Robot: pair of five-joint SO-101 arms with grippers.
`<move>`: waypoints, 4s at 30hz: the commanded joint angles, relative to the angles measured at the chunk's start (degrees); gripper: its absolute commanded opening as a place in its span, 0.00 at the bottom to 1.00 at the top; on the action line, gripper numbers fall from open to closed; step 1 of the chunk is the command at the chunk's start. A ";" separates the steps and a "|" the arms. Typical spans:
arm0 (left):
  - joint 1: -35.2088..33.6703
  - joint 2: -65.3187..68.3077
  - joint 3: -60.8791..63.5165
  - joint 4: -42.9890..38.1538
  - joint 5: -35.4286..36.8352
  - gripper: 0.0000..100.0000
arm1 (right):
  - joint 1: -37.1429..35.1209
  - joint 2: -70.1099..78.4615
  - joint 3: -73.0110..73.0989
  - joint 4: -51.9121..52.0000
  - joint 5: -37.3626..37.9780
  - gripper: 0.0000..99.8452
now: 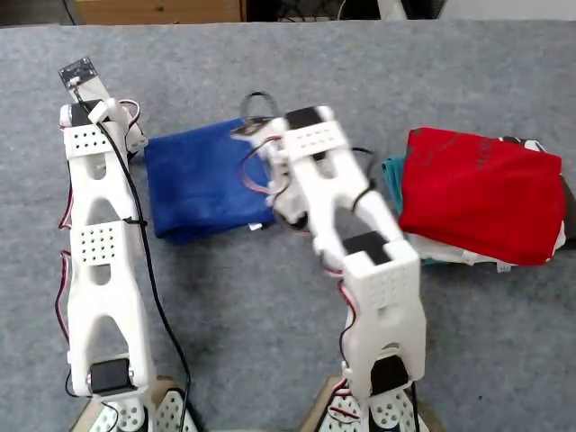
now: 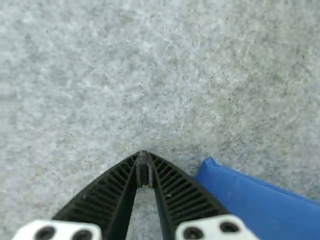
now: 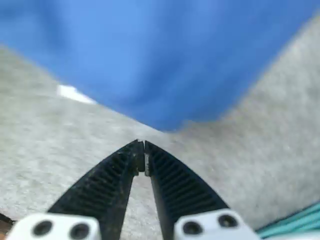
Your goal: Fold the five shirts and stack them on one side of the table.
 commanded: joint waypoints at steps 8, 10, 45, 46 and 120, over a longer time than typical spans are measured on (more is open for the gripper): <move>-0.48 -2.37 -2.33 -0.97 0.18 0.03 | -0.18 -7.16 -21.85 1.67 -4.40 0.03; -0.57 -2.37 -2.42 -0.97 0.18 0.03 | -1.67 -5.14 -20.35 2.02 -6.86 0.09; -0.75 -2.64 -2.51 -1.14 0.18 0.03 | -14.24 19.56 -47.78 8.88 -47.56 0.27; -0.92 -2.55 -2.51 -1.49 0.18 0.03 | -14.59 21.32 -46.99 8.44 -49.23 0.27; -9.10 -2.64 -2.59 -6.95 0.53 0.03 | 30.86 -20.53 -26.68 9.14 -4.84 0.01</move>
